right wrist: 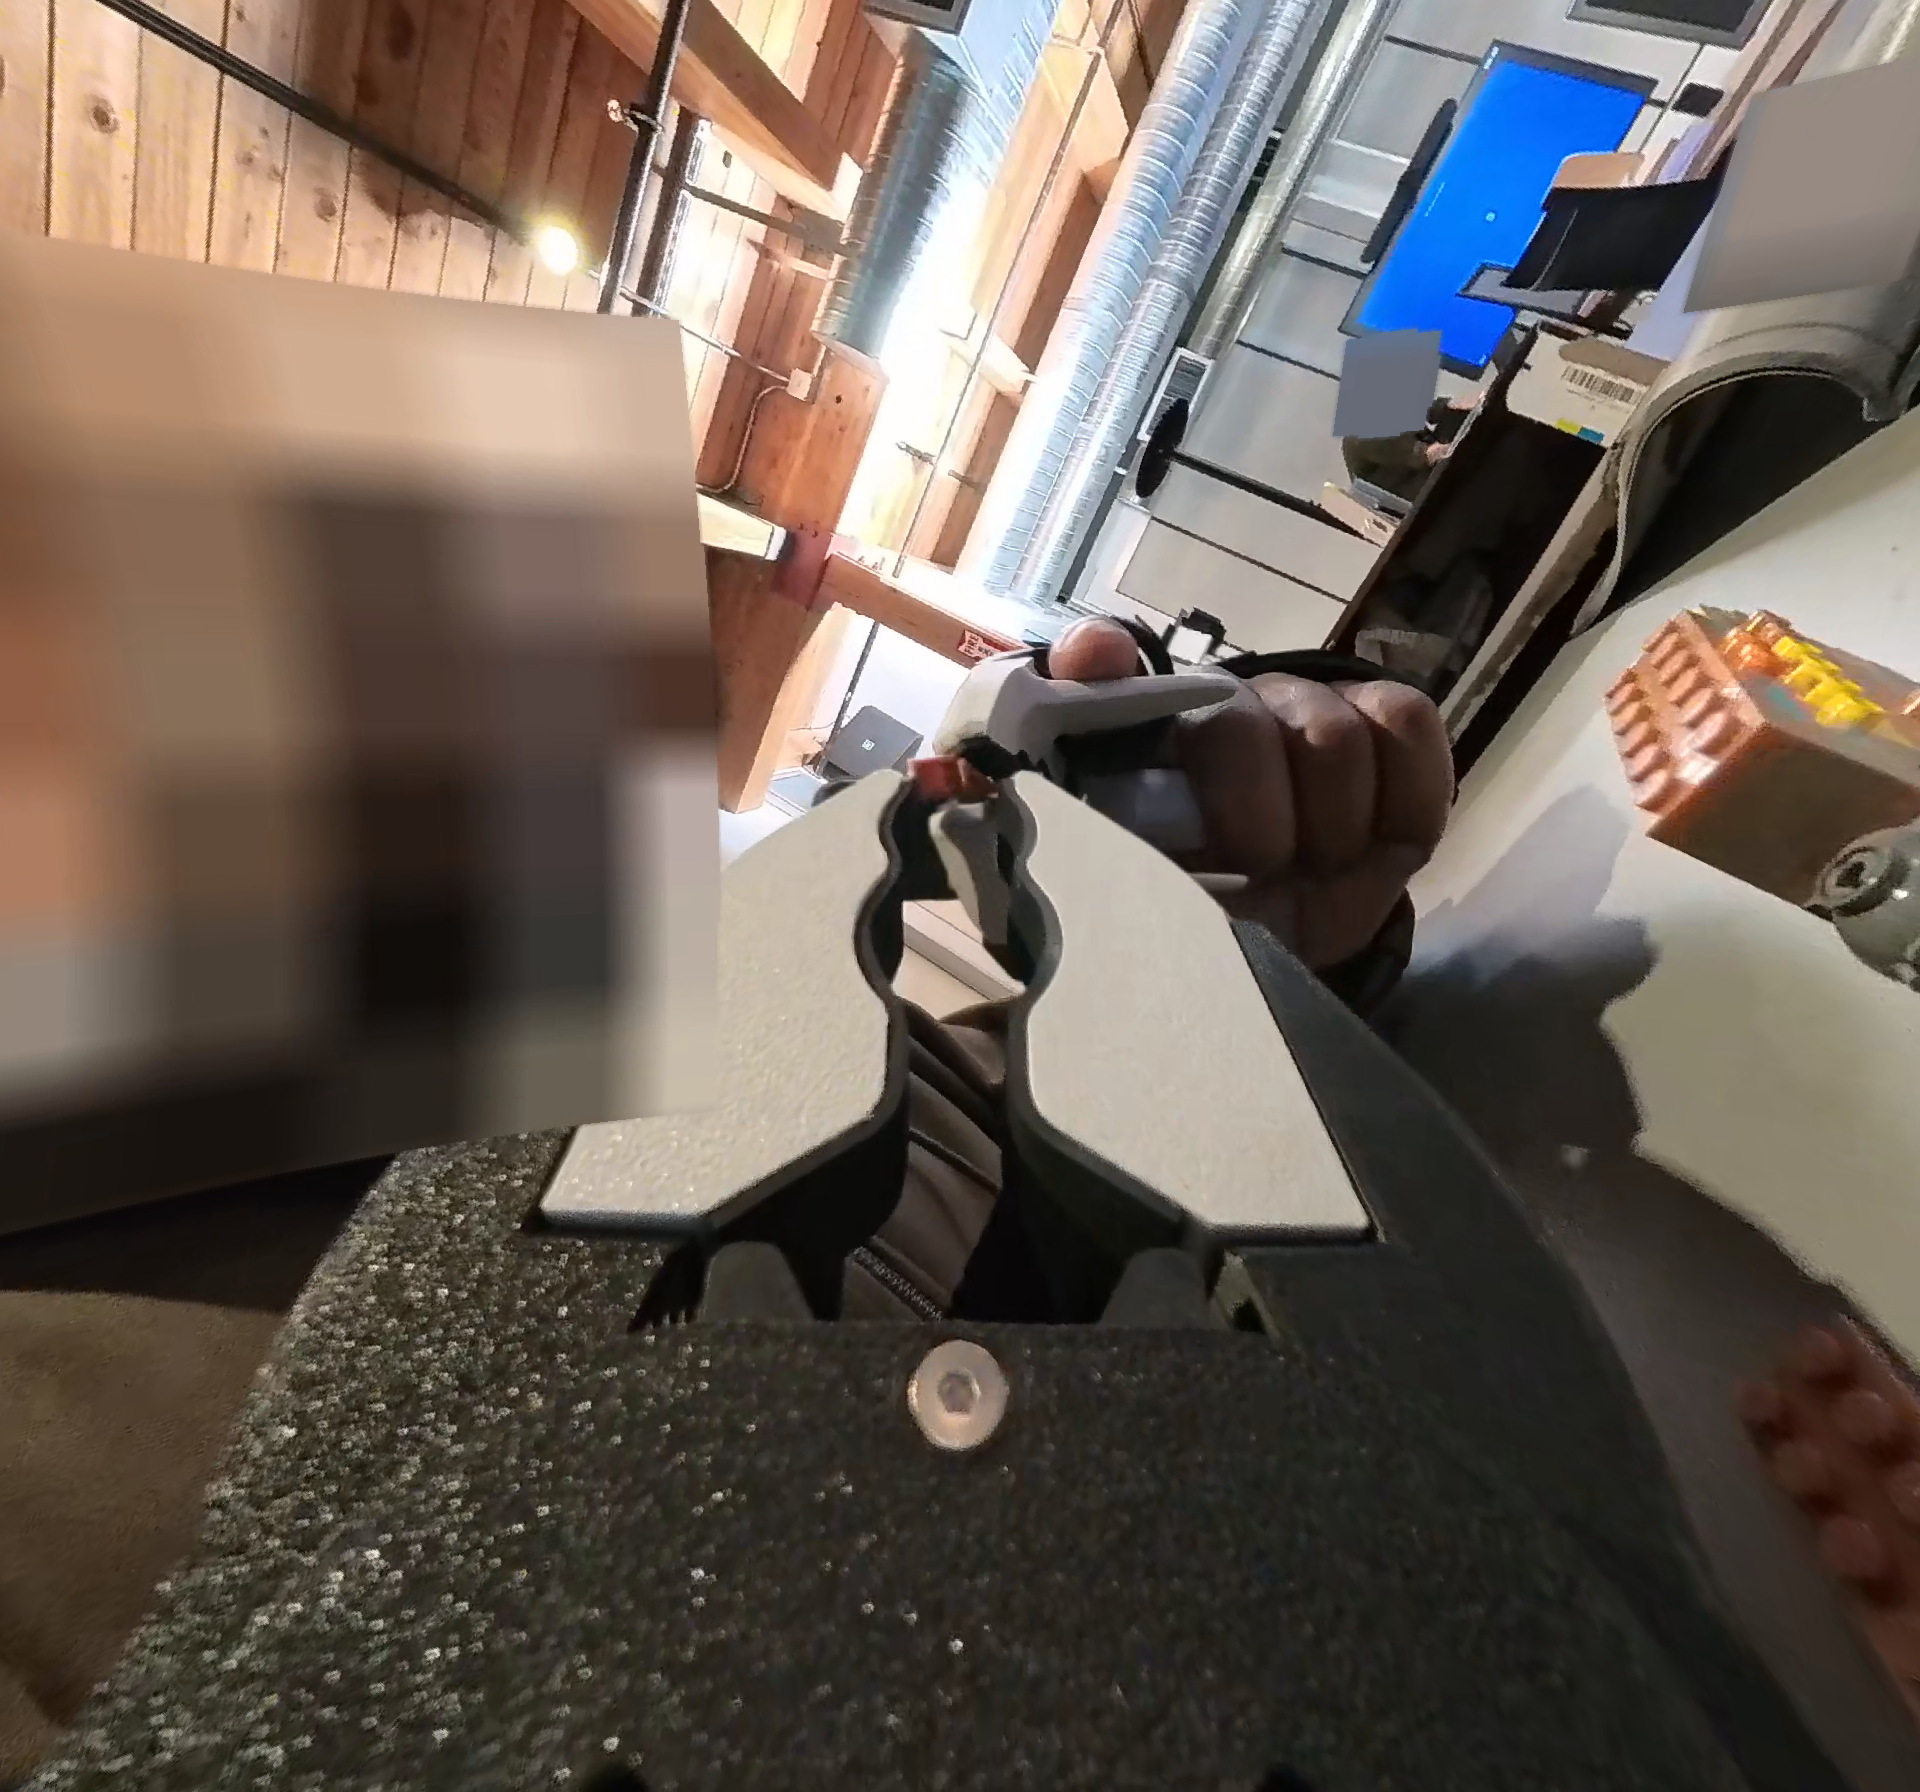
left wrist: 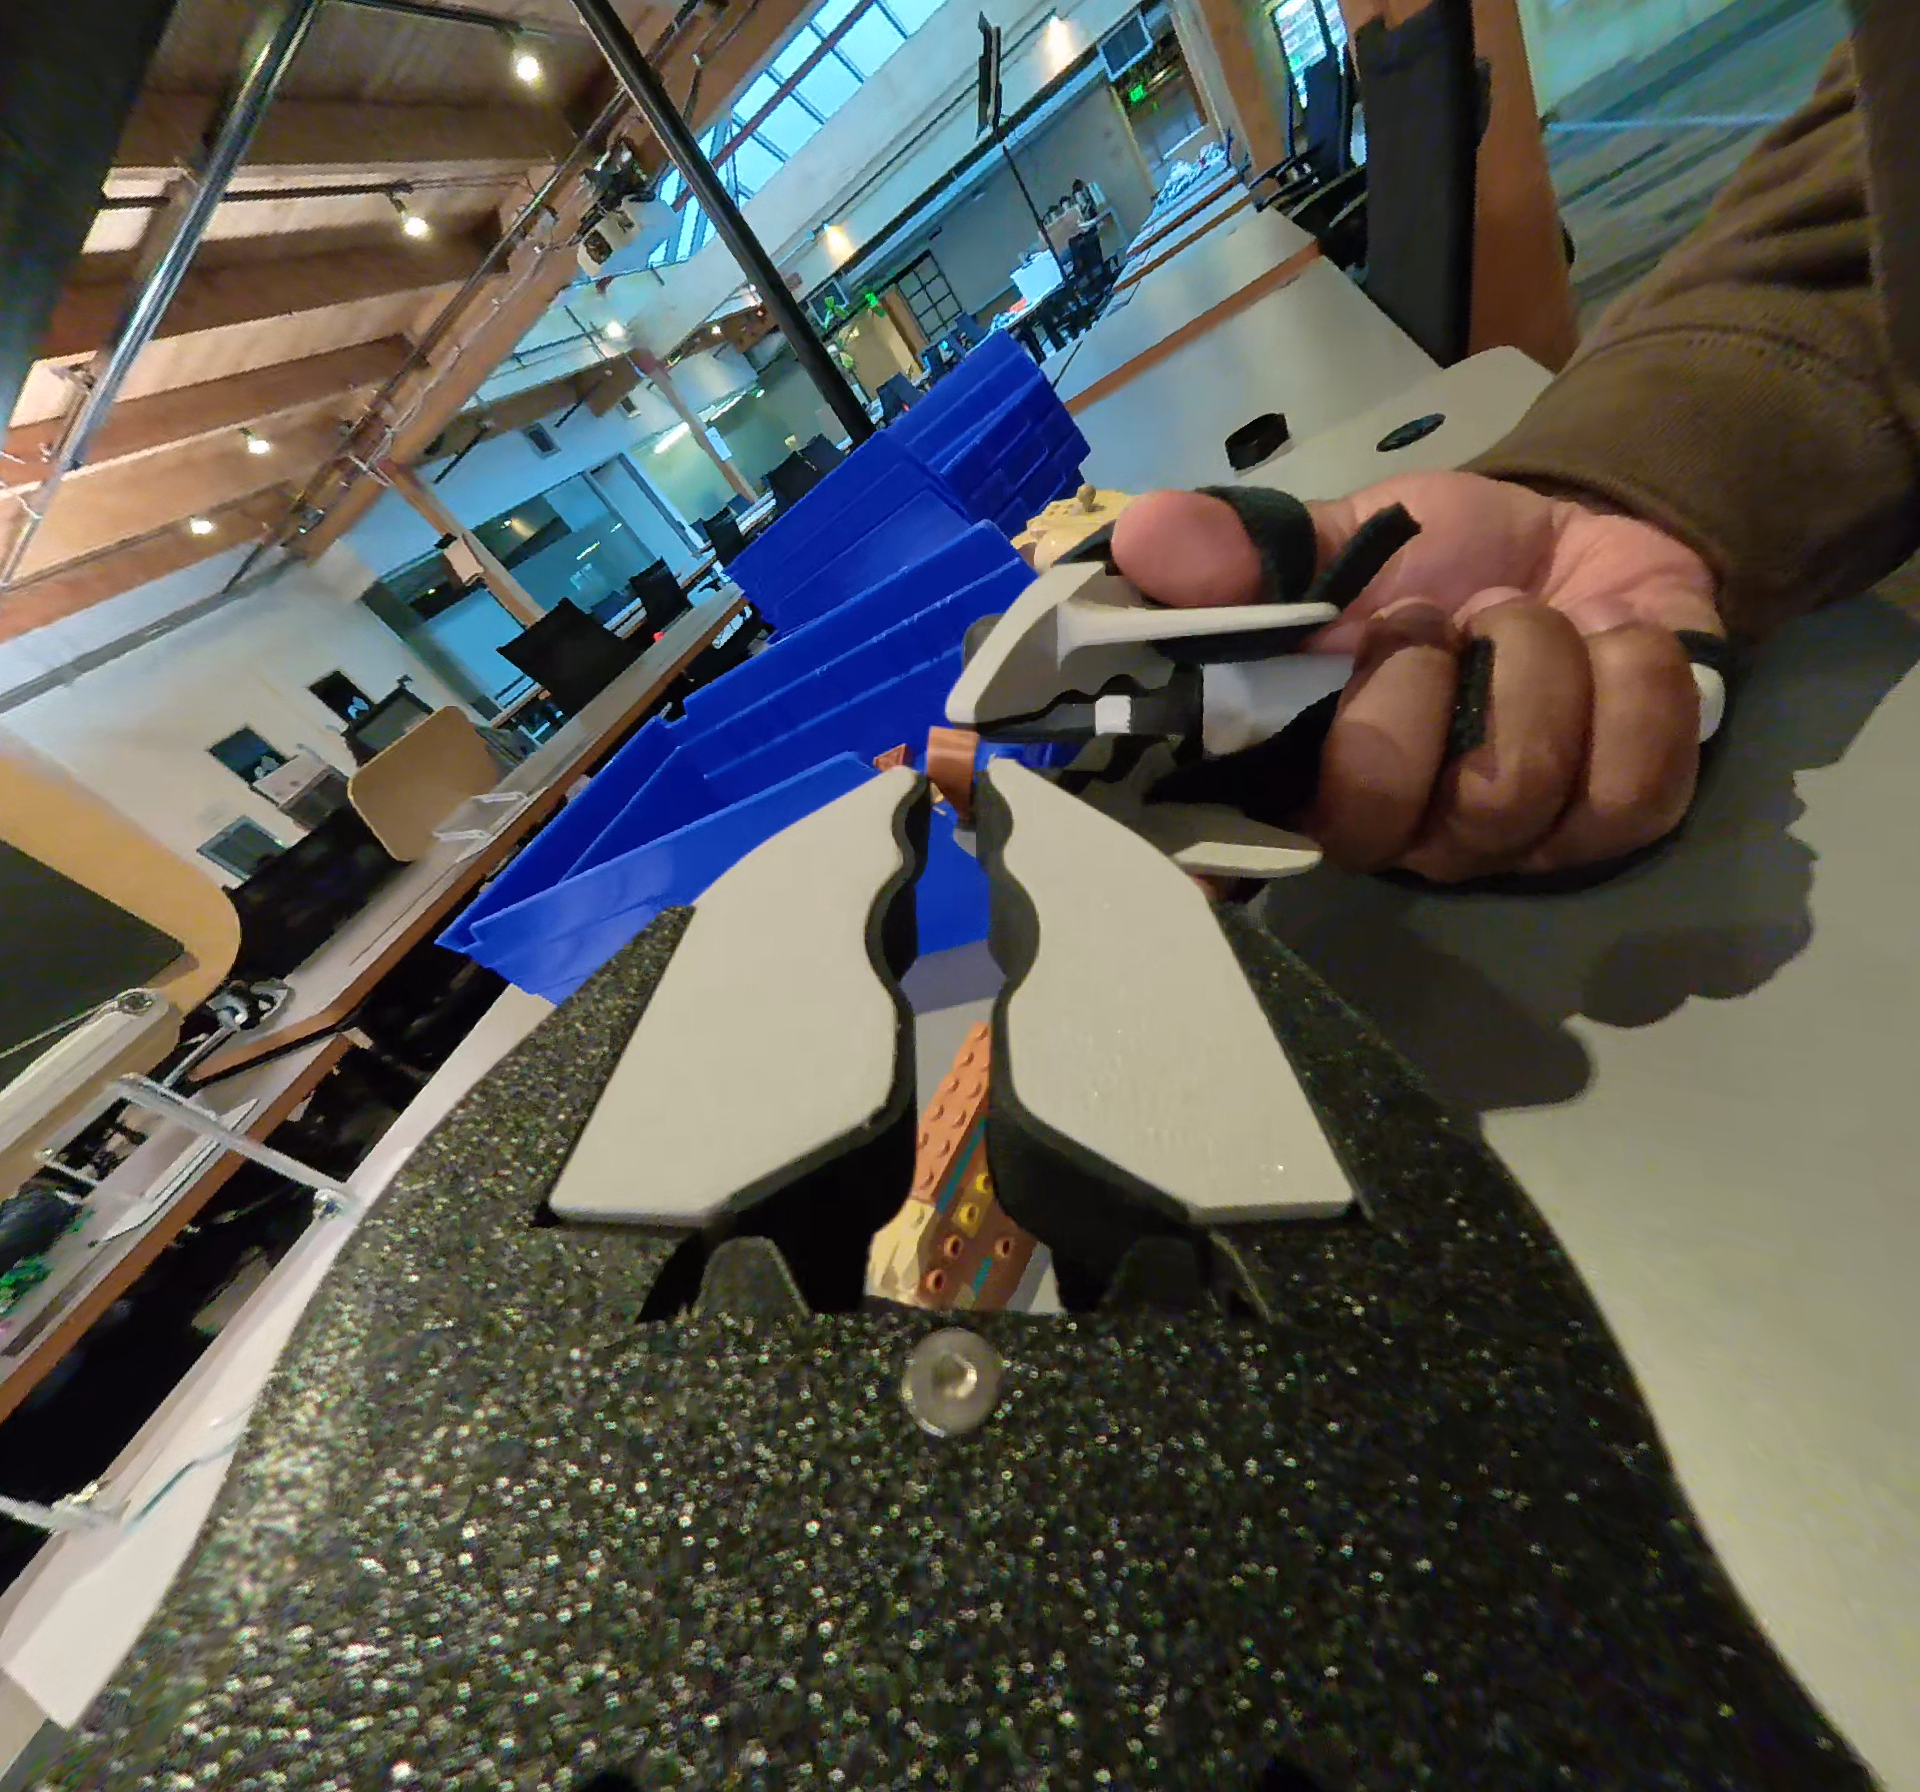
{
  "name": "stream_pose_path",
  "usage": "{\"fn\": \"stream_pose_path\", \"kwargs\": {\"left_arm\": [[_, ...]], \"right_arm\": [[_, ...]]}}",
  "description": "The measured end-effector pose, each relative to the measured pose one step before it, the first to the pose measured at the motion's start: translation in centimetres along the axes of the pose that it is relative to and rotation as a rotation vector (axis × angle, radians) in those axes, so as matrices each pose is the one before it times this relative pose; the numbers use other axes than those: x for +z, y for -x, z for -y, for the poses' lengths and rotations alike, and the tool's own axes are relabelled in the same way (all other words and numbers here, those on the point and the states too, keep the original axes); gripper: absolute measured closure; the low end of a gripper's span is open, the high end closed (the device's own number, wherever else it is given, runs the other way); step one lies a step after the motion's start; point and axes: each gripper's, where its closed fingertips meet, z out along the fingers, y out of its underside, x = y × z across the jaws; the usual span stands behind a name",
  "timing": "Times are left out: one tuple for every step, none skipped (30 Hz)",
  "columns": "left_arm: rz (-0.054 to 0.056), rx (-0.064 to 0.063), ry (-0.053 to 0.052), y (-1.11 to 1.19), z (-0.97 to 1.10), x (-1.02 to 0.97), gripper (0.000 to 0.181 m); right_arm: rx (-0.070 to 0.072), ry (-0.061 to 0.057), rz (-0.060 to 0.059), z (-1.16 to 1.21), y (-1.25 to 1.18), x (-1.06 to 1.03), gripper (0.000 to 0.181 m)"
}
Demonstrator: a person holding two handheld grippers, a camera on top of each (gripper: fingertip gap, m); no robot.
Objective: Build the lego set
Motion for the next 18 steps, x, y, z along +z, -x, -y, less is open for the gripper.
{"fn": "stream_pose_path", "kwargs": {"left_arm": [[-0.0023, -0.0005, 0.0040, -0.017, -0.075, -0.019, 0.173], [0.0020, -0.0013, 0.0050, 0.051, -0.076, -0.008, 0.173], [-0.0036, -0.0004, 0.0046, -0.040, -0.066, -0.005, 0.174], [-0.0042, -0.0017, 0.0032, -0.036, -0.049, -0.004, 0.174], [-0.0046, -0.0024, 0.0028, -0.049, -0.042, -0.010, 0.174], [-0.0045, -0.0030, 0.0029, -0.044, -0.037, -0.002, 0.174], [-0.0040, -0.0028, 0.0027, -0.031, -0.037, -0.014, 0.174], [-0.0032, -0.0031, 0.0012, -0.006, 0.007, -0.026, 0.174], [-0.0024, -0.0058, -0.0019, 0.025, 0.069, -0.049, 0.174], [-0.0033, -0.0082, -0.0057, 0.042, 0.137, -0.103, 0.174], [-0.0039, -0.0094, -0.0062, 0.068, 0.189, -0.140, 0.174], [-0.0023, -0.0058, -0.0019, 0.116, 0.134, -0.161, 0.174], [-0.0006, 0.0003, 0.0052, 0.180, 0.053, -0.199, 0.174], [-0.0053, 0.0018, 0.0105, 0.181, -0.045, -0.233, 0.174], [-0.0143, 0.0001, 0.0183, 0.123, -0.211, -0.259, 0.174], [-0.0240, -0.0055, 0.0274, 0.046, -0.413, -0.269, 0.174], [-0.0342, -0.0108, 0.0409, -0.061, -0.676, -0.262, 0.174], [-0.0456, -0.0119, 0.0545, -0.243, -0.952, -0.247, 0.174]], "right_arm": [[0.0003, 0.0007, -0.0020, -0.065, -0.081, -0.042, 0.167], [-0.0021, 0.0021, -0.0037, -0.052, -0.079, -0.055, 0.167], [-0.0045, 0.0038, -0.0048, -0.067, -0.118, -0.020, 0.167], [-0.0060, 0.0053, -0.0058, -0.062, -0.060, -0.041, 0.167], [-0.0080, 0.0065, -0.0074, -0.057, -0.027, -0.053, 0.167], [-0.0106, 0.0073, -0.0093, -0.036, -0.051, -0.051, 0.167], [-0.0122, 0.0070, -0.0099, 0.007, 0.021, -0.047, 0.167], [-0.0137, 0.0056, -0.0115, 0.058, 0.043, -0.050, 0.167], [-0.0155, 0.0064, -0.0162, 0.041, 0.000, -0.026, 0.168], [-0.0164, 0.0072, -0.0180, 0.008, -0.028, -0.045, 0.168], [-0.0147, 0.0060, -0.0149, 0.013, 0.003, -0.060, 0.168], [-0.0122, 0.0044, -0.0114, 0.034, 0.038, -0.071, 0.167], [-0.0127, 0.0035, -0.0129, 0.058, 0.022, -0.124, 0.167], [-0.0172, 0.0047, -0.0181, 0.089, -0.004, -0.165, 0.167], [-0.0226, 0.0066, -0.0221, 0.129, -0.044, -0.278, 0.166], [-0.0253, 0.0086, -0.0246, 0.114, -0.105, -0.401, 0.165], [-0.0270, 0.0121, -0.0278, 0.092, -0.143, -0.415, 0.165], [-0.0299, 0.0153, -0.0294, 0.098, -0.148, -0.427, 0.165]]}}
